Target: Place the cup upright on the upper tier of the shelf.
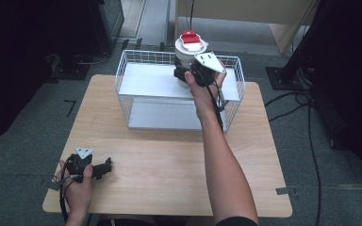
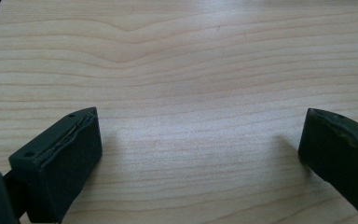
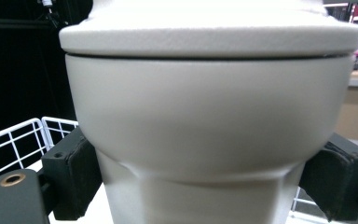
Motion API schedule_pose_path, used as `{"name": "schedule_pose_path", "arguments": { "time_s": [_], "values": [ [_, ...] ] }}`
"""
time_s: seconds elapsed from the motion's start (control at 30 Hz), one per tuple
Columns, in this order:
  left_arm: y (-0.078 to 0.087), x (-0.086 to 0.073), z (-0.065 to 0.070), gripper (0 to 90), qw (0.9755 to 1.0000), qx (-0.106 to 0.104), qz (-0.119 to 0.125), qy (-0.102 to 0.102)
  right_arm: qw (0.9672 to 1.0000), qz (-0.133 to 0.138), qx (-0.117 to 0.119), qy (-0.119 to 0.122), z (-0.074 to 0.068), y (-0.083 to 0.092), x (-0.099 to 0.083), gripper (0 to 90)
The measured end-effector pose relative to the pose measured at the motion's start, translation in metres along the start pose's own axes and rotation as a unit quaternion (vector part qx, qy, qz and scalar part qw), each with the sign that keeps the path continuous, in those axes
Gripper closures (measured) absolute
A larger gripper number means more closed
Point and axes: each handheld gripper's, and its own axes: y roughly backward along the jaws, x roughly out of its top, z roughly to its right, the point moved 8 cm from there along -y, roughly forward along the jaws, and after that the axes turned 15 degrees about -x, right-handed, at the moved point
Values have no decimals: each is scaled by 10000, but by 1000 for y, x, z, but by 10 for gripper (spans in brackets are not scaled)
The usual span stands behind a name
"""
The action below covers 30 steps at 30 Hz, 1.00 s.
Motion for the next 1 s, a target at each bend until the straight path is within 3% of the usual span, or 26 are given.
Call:
{"name": "schedule_pose_path", "arguments": {
  "time_s": [0.33, 0.4, 0.43, 0.73, 1.0],
  "values": [
    [0, 0, 0, 0, 10000, -1, -1, -2, 9995, -249, 192, -69, 1, 2, -2, 49],
    [0, 0, 0, 0, 10000, -7, 3, 9, 9982, -413, 344, -257, 0, 2, -4, 0],
    [0, 0, 0, 0, 10000, -8, 3, 13, 9981, -431, 364, -234, 0, 2, -5, 0],
    [0, 0, 0, 0, 10000, -8, -7, 9, 9982, -506, 280, -167, 7, 7, -17, 0],
    [0, 0, 0, 0, 10000, -9, -14, 3, 9986, -438, 290, -62, 18, 31, -23, 0]
  ]
}}
